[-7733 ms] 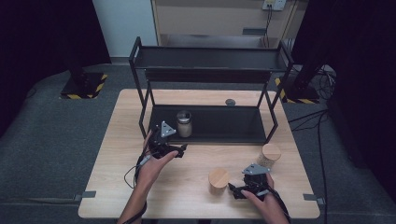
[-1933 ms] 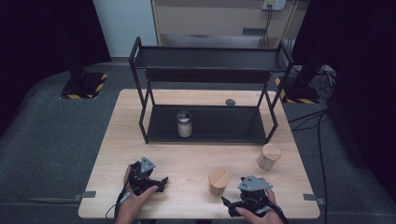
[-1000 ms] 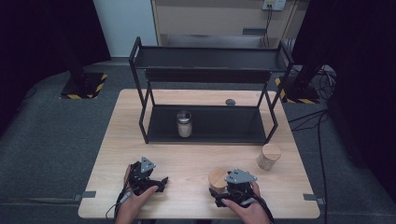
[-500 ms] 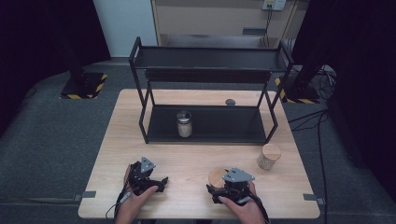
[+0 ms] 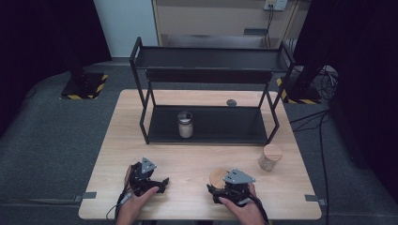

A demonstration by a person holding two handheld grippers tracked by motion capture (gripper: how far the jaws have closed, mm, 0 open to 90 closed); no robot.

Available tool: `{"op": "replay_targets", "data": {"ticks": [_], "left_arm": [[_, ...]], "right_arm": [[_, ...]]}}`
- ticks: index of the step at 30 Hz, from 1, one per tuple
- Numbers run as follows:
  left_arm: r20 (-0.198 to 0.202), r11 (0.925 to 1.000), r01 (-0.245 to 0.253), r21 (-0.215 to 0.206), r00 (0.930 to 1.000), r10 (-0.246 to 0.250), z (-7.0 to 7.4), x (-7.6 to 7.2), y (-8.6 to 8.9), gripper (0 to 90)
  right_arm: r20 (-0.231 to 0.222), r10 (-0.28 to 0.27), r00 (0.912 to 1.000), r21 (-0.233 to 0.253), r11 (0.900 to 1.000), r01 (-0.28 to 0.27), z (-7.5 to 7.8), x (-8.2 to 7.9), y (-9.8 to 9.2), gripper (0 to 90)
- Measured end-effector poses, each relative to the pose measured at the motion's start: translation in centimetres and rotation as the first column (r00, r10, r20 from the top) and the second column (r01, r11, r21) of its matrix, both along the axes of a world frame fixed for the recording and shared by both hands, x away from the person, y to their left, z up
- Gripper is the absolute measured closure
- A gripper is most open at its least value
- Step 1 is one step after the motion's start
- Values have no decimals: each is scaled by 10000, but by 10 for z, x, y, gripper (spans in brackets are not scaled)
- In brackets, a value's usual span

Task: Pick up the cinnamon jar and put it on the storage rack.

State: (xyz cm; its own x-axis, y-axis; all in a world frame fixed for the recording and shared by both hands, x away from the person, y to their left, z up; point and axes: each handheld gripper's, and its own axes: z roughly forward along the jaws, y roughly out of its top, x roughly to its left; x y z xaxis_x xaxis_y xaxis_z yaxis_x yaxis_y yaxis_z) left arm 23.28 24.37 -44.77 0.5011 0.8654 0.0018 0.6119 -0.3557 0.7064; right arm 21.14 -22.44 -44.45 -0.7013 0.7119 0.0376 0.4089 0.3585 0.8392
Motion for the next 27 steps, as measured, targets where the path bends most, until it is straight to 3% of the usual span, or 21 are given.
{"op": "replay_targets", "data": {"ticks": [15, 23, 27], "left_arm": [[-3, 10000, 4, -1, 10000, -4, 0, 0, 0, 0], [-6, 10000, 6, -2, 10000, -6, 0, 0, 0, 0], [-6, 10000, 4, -5, 10000, -4, 0, 0, 0, 0]], "right_arm": [[211, -155, 9997, -234, 9996, 160, 3, -4, 0, 251], [430, -113, 9990, -482, 9987, 133, 24, 5, -7, 252], [500, -223, 9985, -649, 9976, 255, 35, 18, -7, 252]]}}
